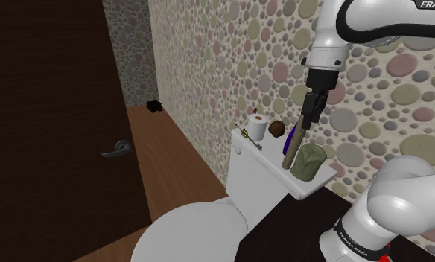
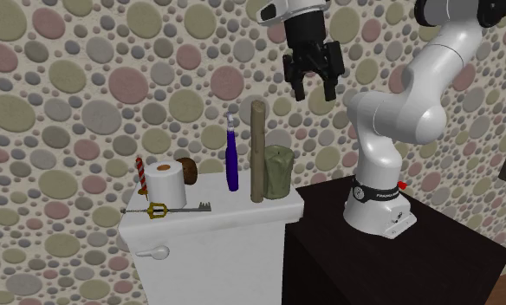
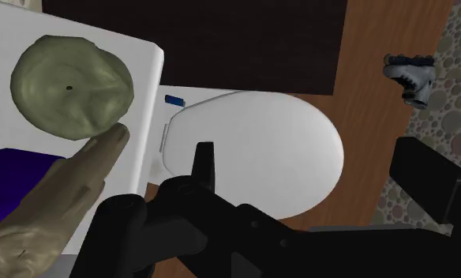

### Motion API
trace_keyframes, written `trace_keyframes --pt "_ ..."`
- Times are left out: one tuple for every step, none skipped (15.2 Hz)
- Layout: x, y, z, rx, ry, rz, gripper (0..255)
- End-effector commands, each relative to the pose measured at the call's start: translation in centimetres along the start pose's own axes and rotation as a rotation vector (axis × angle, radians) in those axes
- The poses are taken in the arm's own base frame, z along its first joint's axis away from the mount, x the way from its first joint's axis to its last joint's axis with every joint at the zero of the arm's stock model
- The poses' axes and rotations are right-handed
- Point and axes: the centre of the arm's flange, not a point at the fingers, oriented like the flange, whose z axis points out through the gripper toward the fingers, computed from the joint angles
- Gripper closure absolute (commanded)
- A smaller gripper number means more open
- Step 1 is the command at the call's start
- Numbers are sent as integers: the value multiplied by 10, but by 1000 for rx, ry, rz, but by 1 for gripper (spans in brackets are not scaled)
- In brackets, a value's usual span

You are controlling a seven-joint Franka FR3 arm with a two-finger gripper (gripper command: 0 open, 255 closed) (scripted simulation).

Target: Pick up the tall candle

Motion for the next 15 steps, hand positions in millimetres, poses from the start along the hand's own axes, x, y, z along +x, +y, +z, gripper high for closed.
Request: trace_keyframes --pt "0 0 0 0 0 0 0" --pt "2 11 -2 -11 10 -11 0" --pt "4 22 -4 -23 20 -21 0" --pt "6 32 -6 -34 31 -32 0" --pt "9 43 -8 -46 41 -43 0" --pt "11 53 -11 -57 51 -53 0" --pt "14 64 -13 -68 61 -64 0" --pt "16 75 -16 -80 71 -75 0" --pt "19 85 -19 -91 81 -85 0" --pt "22 95 -22 -103 92 -96 0" --pt "25 106 -25 -114 102 -107 0" --pt "27 116 -28 -125 112 -118 0" --pt "30 126 -32 -137 122 -128 0" --pt "31 127 -32 -138 123 -129 0" --pt "31 128 -27 -138 123 -129 0"
